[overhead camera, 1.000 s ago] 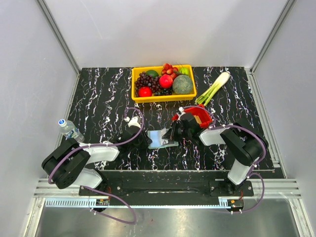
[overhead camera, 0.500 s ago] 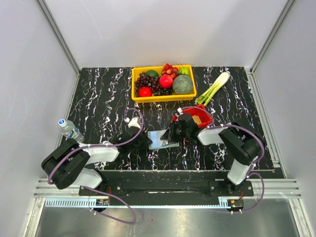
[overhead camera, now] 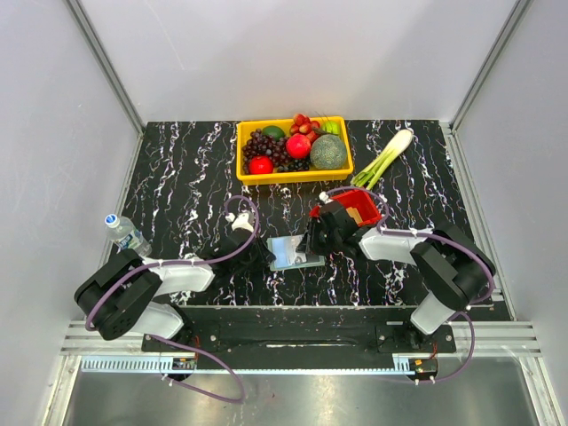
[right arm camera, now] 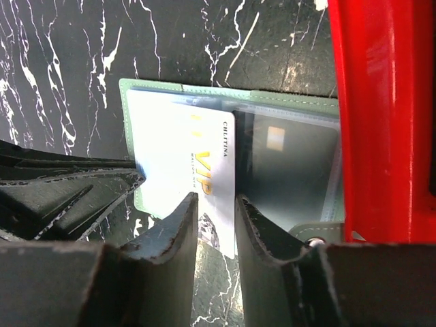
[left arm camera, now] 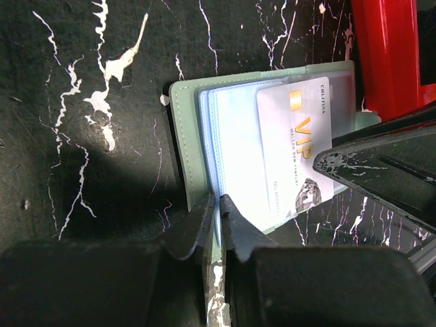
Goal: Put the credit cards into the card holder
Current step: Insert the credit card into the card holder.
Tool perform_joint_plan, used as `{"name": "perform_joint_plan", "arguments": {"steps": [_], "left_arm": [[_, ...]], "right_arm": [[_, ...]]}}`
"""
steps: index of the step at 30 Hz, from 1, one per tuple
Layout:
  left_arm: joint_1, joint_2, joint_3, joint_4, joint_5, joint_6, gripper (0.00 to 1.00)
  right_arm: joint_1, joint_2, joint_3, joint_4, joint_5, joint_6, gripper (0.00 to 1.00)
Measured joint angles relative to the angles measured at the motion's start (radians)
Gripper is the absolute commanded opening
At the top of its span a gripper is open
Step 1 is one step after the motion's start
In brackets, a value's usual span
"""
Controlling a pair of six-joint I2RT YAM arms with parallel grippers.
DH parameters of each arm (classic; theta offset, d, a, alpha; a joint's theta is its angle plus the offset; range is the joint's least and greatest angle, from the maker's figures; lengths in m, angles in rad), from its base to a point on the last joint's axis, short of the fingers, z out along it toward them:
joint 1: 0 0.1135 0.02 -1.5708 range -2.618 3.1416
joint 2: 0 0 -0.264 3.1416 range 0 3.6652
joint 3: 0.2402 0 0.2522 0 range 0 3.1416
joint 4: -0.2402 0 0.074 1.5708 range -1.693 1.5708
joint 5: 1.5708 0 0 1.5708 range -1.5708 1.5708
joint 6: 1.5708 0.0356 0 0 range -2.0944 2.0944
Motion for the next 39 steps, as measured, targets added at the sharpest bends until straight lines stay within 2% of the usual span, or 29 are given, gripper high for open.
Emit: {"name": "perform_joint_plan", "arguments": {"steps": [3, 8, 13, 15, 18, 20, 39], "left_arm": [[0.0, 0.0, 0.0, 0.0, 0.0, 0.0, 0.12], [0.0, 0.0, 0.0, 0.001, 0.001, 0.0, 0.11], [0.0, 0.0, 0.0, 0.001, 0.001, 0.0, 0.12], [0.0, 0.0, 0.0, 0.001, 0.002, 0.0, 0.15], [0.0, 0.0, 0.0, 0.004, 0.005, -0.001, 0.25], [-0.001, 0.0, 0.0, 0.01, 0.01, -0.003, 0.27], [-0.004, -0.026, -0.037, 0.048, 0.018, -0.014, 0.29]], "right_arm": [[0.0, 0.005, 0.0, -0.003, -0.003, -0.005, 0.19], [0.0, 0.037, 0.007, 0.021, -0.039, -0.003, 0.18], [0.002, 0.055, 0.013, 0.036, -0.065, -0.003, 0.22], [0.005, 0.06, 0.014, 0.04, -0.071, -0.003, 0.27], [0.008, 0.067, 0.021, 0.04, -0.083, -0.003, 0.29], [0.008, 0.069, 0.024, 0.041, -0.088, -0.003, 0.31], [0.041, 0.114, 0.084, 0.031, -0.114, 0.005, 0.35]]}}
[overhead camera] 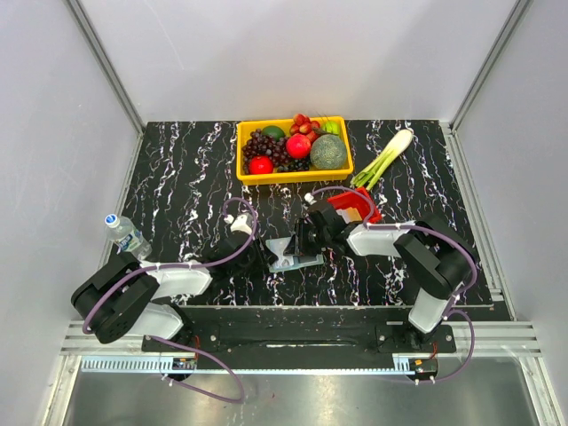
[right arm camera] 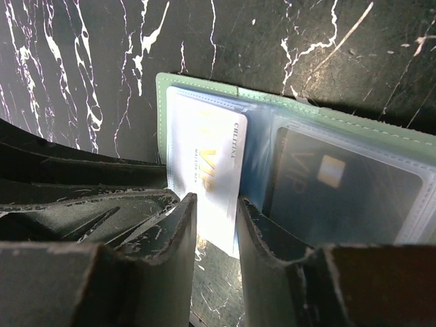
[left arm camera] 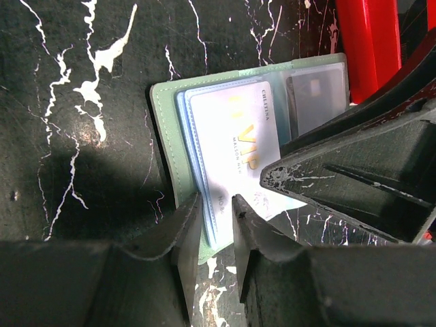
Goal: Put the credit cards into the card holder
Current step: Insert the credit card into the card holder, then close the card holder at the center of the board.
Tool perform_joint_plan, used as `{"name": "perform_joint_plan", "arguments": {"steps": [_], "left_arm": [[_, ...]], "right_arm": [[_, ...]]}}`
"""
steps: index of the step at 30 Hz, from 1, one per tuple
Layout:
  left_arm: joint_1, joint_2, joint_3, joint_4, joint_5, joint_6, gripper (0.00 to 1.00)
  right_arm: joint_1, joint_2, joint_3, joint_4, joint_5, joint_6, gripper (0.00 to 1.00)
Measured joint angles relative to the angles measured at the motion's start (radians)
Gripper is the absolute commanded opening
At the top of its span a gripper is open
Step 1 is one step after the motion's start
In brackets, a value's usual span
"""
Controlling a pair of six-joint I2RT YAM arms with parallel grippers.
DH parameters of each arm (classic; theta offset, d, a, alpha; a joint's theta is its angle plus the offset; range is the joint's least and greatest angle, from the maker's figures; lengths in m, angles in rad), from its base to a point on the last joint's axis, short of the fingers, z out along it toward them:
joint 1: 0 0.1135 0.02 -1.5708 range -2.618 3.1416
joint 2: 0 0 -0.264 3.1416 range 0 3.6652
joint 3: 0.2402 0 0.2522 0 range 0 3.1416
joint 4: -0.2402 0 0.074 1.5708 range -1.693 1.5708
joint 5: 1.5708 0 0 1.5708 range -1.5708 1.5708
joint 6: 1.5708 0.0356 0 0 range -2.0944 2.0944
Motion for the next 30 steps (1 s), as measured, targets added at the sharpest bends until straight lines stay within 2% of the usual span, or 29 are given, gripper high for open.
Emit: {"name": "perform_joint_plan", "arguments": {"steps": [5, 11, 12, 14, 19, 22, 30], "left_arm": [[0.0, -0.001, -0.003, 0.005, 0.0, 0.0, 0.29], [-0.001, -0.018, -0.008, -0.01, -0.002, -0.002, 0.3], [-0.002, -0.028, -0.012, -0.019, -0.002, -0.004, 0.33], [-0.005, -0.069, -0.027, -0.052, -0.011, -0.008, 0.46], [-0.007, -0.199, -0.041, -0.163, -0.045, 0.005, 0.54], [-0.007, -0.276, -0.042, -0.219, -0.069, 0.014, 0.55], [-0.007, -0.367, -0.042, -0.356, -0.137, 0.034, 0.67]], "right_arm": [[0.001, 0.006, 0.007, -0.001, 0.0, 0.003, 0.36], [0.011, -0.003, 0.019, -0.031, 0.026, -0.012, 0.44], [0.016, -0.014, 0.022, -0.045, 0.037, -0.022, 0.45], [0.025, -0.053, 0.026, -0.086, 0.064, -0.049, 0.47], [0.03, -0.208, 0.033, -0.198, 0.177, -0.12, 0.49], [0.03, -0.281, 0.034, -0.25, 0.237, -0.151, 0.49], [0.03, -0.258, 0.029, -0.342, 0.307, -0.206, 0.5]]}}
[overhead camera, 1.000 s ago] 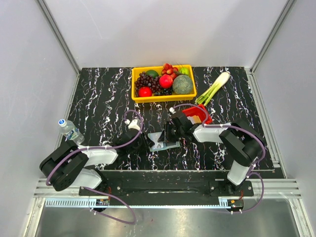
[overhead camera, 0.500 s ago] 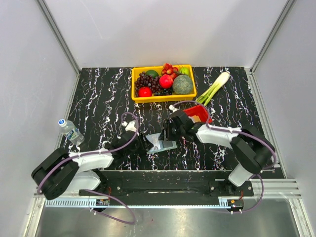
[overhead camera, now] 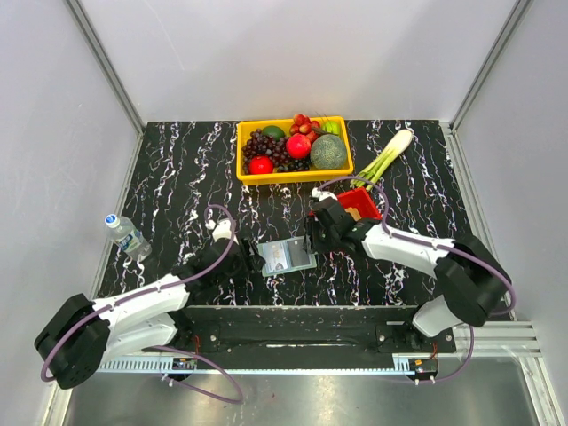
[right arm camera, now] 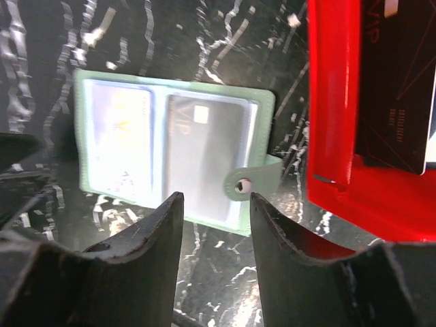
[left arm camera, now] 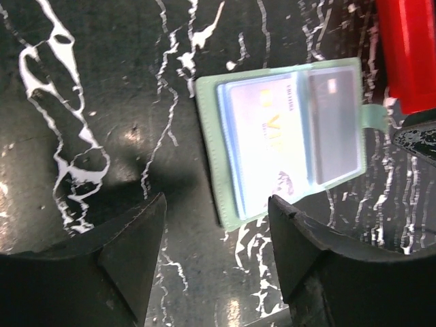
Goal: Put the credit cards into the card holder
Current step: Close the card holder at the center of the board.
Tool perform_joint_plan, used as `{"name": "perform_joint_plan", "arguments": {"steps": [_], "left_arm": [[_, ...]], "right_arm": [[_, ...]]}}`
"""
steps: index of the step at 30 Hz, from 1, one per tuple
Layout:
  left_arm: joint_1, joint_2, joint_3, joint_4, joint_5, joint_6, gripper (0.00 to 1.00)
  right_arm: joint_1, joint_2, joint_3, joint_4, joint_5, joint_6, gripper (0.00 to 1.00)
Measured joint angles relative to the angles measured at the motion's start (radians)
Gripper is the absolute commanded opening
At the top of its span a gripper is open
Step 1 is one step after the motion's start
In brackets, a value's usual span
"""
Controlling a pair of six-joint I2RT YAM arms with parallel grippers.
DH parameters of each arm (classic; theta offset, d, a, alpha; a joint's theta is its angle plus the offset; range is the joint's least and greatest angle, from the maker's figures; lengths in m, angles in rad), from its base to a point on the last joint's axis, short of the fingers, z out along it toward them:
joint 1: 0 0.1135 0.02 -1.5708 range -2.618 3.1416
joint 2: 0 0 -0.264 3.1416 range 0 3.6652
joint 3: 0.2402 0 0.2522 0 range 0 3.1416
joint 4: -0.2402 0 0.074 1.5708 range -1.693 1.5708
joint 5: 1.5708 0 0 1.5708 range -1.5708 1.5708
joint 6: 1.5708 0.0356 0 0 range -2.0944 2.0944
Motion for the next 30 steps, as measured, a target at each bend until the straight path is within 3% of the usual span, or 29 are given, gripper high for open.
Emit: {"name": "perform_joint_plan", "arguments": {"steps": [9, 16, 20, 30], "left_arm": [[0.0, 0.001, -0.006, -0.075, -0.021, 0.0, 0.69], [0.0, 0.045, -0.019, 0.025, 0.005, -0.003, 0.68], [0.0, 0.074, -0.019, 0.072, 0.023, -0.007, 0.67], [0.0, 0.104, -0.04, 0.146, 0.058, -0.022, 0.56]], "right_arm": [[0.0, 0.114, 0.052, -0.073, 0.055, -0.05, 0.49], [0.0, 0.115, 0.059, -0.085, 0.098, -0.073, 0.24], [0.0, 0.115, 0.059, -0.085, 0.113, -0.077, 0.15], [0.0, 0.102, 0.045, -0.074, 0.103, -0.078, 0.09]]}}
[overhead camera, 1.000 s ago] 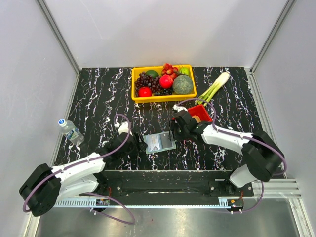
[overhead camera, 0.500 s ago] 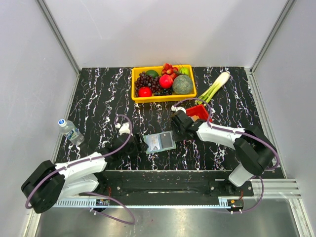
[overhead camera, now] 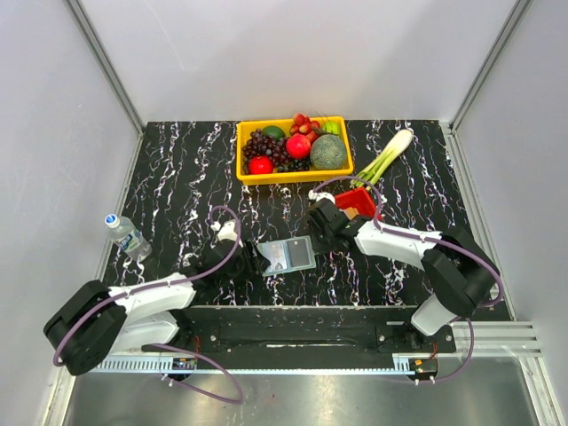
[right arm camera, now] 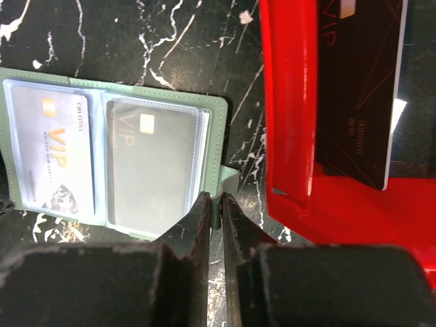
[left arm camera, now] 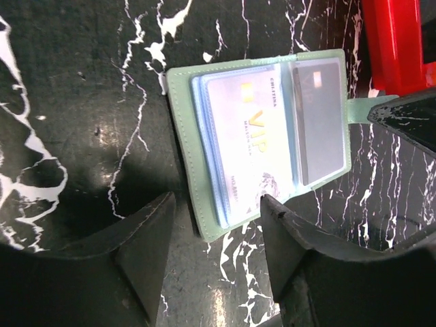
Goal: Put the credit cards into the card holder
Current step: Close the card holder at the center of the board.
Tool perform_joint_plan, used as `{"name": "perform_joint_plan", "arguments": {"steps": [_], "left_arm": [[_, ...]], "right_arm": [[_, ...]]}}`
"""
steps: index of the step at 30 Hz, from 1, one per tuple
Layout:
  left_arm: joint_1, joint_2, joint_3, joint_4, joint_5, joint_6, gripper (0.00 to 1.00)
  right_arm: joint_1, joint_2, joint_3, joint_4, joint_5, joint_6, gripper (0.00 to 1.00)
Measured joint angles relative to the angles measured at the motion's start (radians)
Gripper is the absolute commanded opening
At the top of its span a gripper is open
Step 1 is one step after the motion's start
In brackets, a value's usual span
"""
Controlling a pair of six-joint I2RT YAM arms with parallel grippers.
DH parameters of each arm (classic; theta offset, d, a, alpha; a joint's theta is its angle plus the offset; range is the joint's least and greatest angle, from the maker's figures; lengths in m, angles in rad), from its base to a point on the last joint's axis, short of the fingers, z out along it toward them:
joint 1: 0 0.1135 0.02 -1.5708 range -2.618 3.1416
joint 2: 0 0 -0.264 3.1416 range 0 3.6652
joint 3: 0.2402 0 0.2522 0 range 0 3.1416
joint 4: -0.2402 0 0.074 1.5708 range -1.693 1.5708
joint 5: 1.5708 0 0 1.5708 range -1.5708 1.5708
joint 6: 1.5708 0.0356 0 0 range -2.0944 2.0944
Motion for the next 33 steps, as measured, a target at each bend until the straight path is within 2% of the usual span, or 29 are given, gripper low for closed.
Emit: {"name": "perform_joint_plan", "arguments": {"steps": [9, 18, 24, 33], "left_arm": [[0.002, 0.129, -0.012, 0.206, 0.069, -0.044, 0.47], [0.002, 0.068, -0.011, 0.151, 0.085, -0.048, 0.43], [0.002, 0.053, 0.041, 0.124, 0.092, -0.019, 0.4], [-0.002, 0.194, 0.134, 0.311, 0.214, -0.037, 0.36]], "right_arm": [[0.0, 0.0, -0.012, 0.032, -0.045, 0.009, 0.09], [0.0, 0.003, -0.031, 0.064, -0.079, 0.023, 0.08], [-0.002, 0.011, -0.056, 0.087, -0.104, 0.038, 0.08], [-0.005, 0.012, -0.076, 0.131, -0.134, 0.075, 0.08]]}}
